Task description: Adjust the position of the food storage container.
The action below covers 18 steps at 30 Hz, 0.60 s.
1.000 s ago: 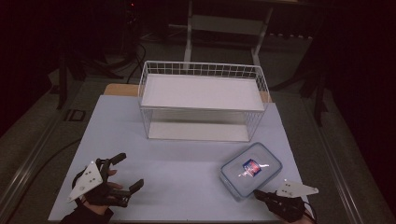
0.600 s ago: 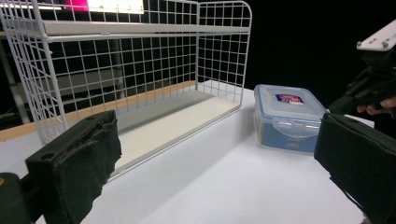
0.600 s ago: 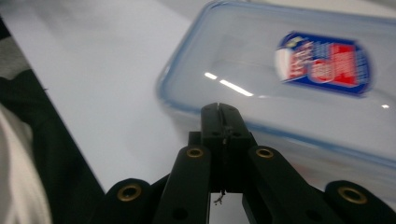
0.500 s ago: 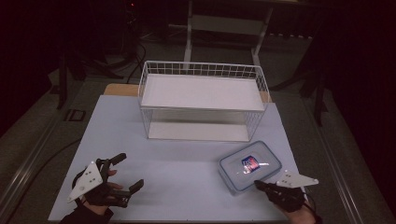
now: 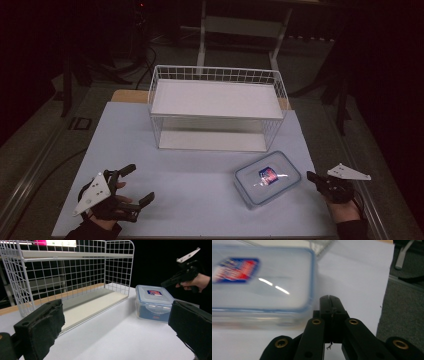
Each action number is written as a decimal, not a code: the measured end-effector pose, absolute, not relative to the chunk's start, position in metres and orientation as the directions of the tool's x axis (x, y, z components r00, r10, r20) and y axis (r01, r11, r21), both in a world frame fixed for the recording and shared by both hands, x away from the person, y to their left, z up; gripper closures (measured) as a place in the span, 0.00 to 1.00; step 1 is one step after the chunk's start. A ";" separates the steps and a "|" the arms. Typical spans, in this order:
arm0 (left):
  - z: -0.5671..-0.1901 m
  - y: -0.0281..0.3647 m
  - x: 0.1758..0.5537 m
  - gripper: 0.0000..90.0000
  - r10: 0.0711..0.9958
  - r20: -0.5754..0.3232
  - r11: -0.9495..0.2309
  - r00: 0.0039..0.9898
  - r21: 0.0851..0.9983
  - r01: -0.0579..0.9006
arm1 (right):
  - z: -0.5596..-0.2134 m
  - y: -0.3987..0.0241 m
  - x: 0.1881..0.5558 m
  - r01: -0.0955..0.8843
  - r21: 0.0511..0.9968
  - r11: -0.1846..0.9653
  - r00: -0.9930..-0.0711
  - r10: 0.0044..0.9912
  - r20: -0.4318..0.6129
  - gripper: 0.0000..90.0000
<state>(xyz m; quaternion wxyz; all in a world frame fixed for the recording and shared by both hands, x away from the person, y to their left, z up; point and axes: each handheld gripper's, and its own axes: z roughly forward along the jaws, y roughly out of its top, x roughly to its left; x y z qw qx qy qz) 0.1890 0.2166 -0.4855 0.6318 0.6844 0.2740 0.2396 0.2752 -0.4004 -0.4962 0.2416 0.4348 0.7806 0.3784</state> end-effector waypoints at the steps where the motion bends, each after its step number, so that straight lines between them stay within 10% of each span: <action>1: -0.486 0.216 0.189 0.01 0.678 -0.018 -0.052 0.735 0.996 0.073 | -0.496 -0.400 0.275 0.496 0.801 0.335 -0.505 0.862 -0.048 1.00; 18: -0.485 0.216 0.189 0.01 0.691 -0.002 -0.066 0.723 0.996 0.065 | -0.536 -0.390 0.285 0.559 0.756 0.341 -0.549 0.835 0.029 1.00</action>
